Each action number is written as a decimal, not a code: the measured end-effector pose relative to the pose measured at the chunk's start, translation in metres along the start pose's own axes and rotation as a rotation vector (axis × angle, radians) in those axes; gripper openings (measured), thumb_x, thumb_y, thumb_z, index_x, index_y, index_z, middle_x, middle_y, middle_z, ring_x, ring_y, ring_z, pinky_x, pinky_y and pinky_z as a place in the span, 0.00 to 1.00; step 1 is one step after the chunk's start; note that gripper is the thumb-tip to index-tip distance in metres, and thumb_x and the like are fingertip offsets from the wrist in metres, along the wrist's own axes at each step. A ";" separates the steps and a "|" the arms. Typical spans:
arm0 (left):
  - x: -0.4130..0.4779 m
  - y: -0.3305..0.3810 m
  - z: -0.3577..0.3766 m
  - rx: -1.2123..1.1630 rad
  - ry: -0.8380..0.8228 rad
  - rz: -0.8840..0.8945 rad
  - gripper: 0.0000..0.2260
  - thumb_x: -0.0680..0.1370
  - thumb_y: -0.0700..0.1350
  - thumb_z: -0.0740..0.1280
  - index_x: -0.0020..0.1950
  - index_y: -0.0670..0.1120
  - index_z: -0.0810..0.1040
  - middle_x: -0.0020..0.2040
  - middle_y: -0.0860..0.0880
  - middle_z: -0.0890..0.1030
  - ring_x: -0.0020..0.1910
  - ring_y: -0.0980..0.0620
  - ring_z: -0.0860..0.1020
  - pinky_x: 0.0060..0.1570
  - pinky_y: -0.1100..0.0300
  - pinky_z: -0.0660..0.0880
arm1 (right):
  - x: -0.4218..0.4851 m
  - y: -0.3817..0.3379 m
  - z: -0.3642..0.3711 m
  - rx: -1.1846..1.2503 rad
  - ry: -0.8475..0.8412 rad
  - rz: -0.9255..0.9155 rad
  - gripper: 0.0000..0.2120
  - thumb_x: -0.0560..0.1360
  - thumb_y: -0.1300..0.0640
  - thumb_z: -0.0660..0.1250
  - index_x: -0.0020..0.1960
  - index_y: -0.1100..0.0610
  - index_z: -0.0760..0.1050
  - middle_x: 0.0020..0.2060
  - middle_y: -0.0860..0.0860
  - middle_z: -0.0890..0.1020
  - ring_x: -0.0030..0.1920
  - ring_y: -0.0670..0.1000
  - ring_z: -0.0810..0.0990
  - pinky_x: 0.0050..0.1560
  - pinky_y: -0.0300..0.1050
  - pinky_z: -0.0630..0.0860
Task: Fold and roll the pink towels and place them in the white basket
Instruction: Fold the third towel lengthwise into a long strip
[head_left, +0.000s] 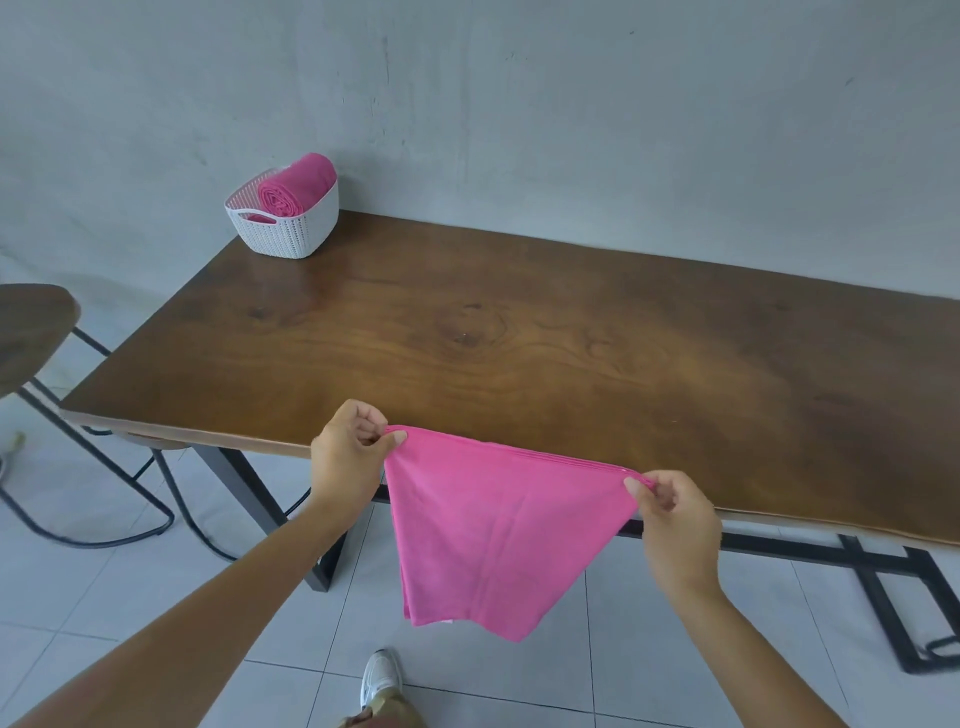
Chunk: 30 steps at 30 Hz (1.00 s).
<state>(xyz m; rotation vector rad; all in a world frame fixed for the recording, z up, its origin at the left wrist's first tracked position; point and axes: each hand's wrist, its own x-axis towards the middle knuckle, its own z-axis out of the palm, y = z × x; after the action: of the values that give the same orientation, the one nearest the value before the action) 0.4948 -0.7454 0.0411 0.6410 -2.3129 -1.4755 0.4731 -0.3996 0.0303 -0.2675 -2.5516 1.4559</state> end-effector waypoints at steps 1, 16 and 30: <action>0.004 0.001 0.003 0.011 0.018 0.002 0.09 0.74 0.40 0.77 0.45 0.47 0.77 0.42 0.50 0.82 0.44 0.53 0.80 0.44 0.66 0.74 | 0.003 -0.003 0.005 0.024 0.017 0.023 0.03 0.78 0.55 0.70 0.46 0.53 0.78 0.41 0.46 0.82 0.47 0.48 0.80 0.41 0.38 0.69; 0.097 -0.015 0.048 0.433 0.106 0.106 0.05 0.80 0.46 0.69 0.48 0.50 0.74 0.41 0.57 0.77 0.52 0.47 0.70 0.50 0.55 0.58 | 0.101 -0.010 0.087 -0.498 0.104 0.024 0.08 0.81 0.49 0.66 0.49 0.53 0.79 0.51 0.52 0.78 0.60 0.59 0.70 0.63 0.57 0.63; 0.205 -0.012 0.099 0.761 0.078 0.276 0.08 0.81 0.47 0.66 0.46 0.46 0.69 0.41 0.47 0.78 0.46 0.42 0.72 0.48 0.47 0.65 | 0.199 -0.017 0.146 -0.770 0.237 -0.018 0.12 0.83 0.50 0.61 0.56 0.58 0.77 0.55 0.56 0.76 0.59 0.59 0.70 0.61 0.56 0.66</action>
<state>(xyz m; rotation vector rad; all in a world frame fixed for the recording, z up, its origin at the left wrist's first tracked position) 0.2746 -0.7827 -0.0048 0.5035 -2.7328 -0.4122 0.2424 -0.4795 -0.0127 -0.4804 -2.7625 0.3375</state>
